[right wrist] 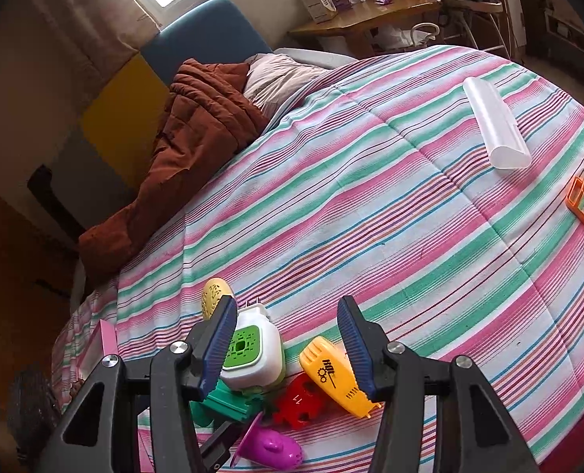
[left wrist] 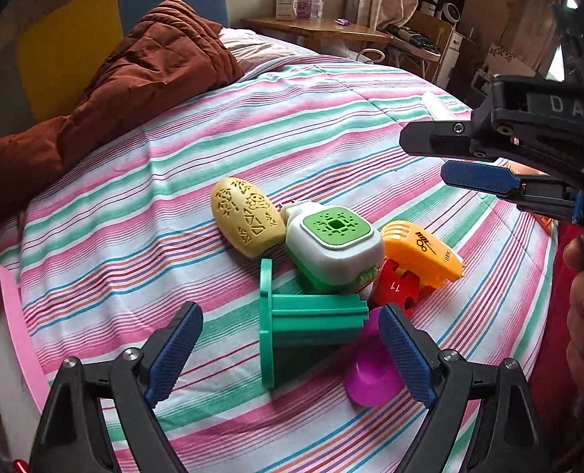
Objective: Organize rigid objects
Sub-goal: 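Grasp the green spool with the left gripper while the right grasps the yellow hairdryer toy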
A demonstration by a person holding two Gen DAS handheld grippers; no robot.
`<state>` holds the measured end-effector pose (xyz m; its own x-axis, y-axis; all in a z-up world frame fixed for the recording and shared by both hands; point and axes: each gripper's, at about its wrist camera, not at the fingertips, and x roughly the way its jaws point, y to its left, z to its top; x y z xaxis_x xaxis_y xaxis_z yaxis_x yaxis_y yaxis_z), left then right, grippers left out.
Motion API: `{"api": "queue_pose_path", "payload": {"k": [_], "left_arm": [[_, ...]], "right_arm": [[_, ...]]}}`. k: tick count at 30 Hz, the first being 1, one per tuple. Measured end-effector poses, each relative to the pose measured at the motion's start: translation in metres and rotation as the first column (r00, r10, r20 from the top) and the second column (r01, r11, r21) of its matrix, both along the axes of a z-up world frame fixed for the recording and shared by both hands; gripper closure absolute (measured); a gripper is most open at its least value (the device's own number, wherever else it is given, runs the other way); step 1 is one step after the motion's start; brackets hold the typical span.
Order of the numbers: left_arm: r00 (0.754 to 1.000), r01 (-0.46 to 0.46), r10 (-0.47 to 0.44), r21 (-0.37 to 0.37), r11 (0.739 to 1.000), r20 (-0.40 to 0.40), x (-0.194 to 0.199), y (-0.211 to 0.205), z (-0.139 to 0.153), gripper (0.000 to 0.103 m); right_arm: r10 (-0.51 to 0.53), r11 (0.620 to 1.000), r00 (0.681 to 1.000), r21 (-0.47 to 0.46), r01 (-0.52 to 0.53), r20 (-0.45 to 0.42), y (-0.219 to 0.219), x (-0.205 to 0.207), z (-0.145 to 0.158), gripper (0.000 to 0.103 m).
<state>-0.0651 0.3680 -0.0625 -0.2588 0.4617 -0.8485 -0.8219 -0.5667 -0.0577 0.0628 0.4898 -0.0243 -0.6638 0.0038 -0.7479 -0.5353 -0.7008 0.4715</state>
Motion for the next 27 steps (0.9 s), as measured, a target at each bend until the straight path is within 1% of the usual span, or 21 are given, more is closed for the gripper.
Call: {"api": "queue_pose_path", "payload": {"k": [3, 5, 6, 7, 8, 10, 13, 18, 24, 27], "left_arm": [[1.0, 0.008, -0.008, -0.009, 1.0, 0.014, -0.004, 0.009, -0.006, 0.012], [0.999, 0.006, -0.006, -0.015, 1.0, 0.046, -0.009, 0.011, -0.014, 0.015], [0.998, 0.0, 0.001, -0.02, 1.0, 0.069, -0.012, 0.009, -0.019, 0.027], [0.996, -0.009, 0.011, -0.026, 1.0, 0.088, -0.013, 0.007, -0.024, 0.042], [0.995, -0.026, 0.028, -0.018, 0.999, 0.093, -0.014, 0.002, -0.025, 0.042], [0.995, -0.07, 0.07, 0.004, 0.998, 0.075, -0.013, -0.01, -0.023, 0.043], [0.99, -0.12, 0.118, 0.03, 0.992, 0.082, -0.006, -0.031, -0.021, 0.043], [0.987, -0.159, 0.158, 0.035, 0.987, 0.032, 0.024, -0.061, -0.02, 0.043], [0.986, -0.167, 0.166, 0.048, 0.985, 0.021, 0.055, -0.086, -0.019, 0.043], [0.984, -0.175, 0.173, 0.054, 0.983, 0.034, 0.063, -0.094, -0.018, 0.043]], "right_arm": [[0.0, 1.0, 1.0, -0.006, 0.0, -0.001, 0.001, 0.0, 0.0, 0.049], [-0.002, 1.0, 1.0, -0.006, 0.002, -0.001, 0.001, 0.0, -0.001, 0.049], [-0.003, 1.0, 1.0, -0.009, 0.003, 0.001, 0.002, -0.001, -0.001, 0.049], [-0.005, 1.0, 1.0, -0.012, 0.005, 0.002, 0.003, -0.001, -0.002, 0.049], [-0.005, 1.0, 1.0, -0.014, 0.005, 0.004, 0.003, -0.001, -0.003, 0.049], [-0.01, 1.0, 1.0, -0.014, 0.01, 0.004, 0.004, -0.001, -0.003, 0.049], [-0.014, 1.0, 1.0, -0.015, 0.015, 0.007, 0.006, -0.001, -0.004, 0.049], [0.0, 0.999, 0.999, -0.04, 0.002, 0.034, 0.006, -0.005, -0.011, 0.049], [0.002, 0.997, 0.998, -0.075, 0.003, 0.061, 0.009, -0.006, -0.019, 0.049], [-0.005, 0.996, 0.993, -0.086, 0.015, 0.114, 0.011, -0.008, -0.028, 0.049]]}}
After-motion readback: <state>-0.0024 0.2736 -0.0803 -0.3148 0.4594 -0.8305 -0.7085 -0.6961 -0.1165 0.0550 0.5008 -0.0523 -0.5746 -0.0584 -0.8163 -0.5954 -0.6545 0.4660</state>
